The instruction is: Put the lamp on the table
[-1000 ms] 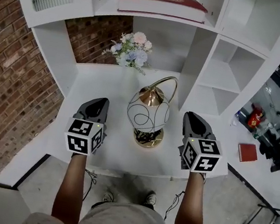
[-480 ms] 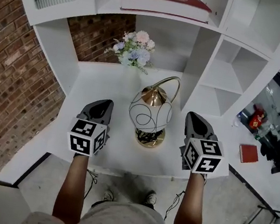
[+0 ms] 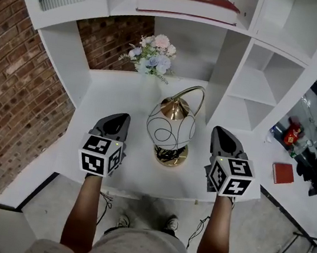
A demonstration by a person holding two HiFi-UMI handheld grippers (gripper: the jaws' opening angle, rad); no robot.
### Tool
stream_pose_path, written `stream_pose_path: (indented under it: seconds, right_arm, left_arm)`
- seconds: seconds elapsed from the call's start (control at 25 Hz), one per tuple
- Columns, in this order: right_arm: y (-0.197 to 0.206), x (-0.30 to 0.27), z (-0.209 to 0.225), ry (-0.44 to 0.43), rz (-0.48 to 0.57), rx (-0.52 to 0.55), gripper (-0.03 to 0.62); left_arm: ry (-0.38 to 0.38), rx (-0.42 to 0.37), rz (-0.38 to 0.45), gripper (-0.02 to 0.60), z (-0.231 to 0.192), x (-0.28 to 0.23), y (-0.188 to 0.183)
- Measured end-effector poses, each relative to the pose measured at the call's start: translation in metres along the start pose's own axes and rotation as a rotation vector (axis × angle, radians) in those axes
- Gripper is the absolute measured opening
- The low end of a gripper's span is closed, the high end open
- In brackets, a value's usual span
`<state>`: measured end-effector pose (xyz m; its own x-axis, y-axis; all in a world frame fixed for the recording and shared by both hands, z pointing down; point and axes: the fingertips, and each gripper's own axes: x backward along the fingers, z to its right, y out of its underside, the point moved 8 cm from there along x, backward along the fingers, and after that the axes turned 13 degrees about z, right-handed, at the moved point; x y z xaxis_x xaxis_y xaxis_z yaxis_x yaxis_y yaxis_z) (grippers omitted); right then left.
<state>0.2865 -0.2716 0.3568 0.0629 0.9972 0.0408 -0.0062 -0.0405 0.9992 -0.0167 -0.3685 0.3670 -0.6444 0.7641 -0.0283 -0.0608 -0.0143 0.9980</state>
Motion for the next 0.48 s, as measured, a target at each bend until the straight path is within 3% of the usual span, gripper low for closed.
stream_pose_path:
  seconds: [0.48]
  right_arm:
    - [0.0025,-0.0025,0.0021,-0.014,-0.004,0.000,0.003]
  left_arm:
    - [0.008,-0.004,-0.010,-0.003,0.0055,-0.0030,0.0033]
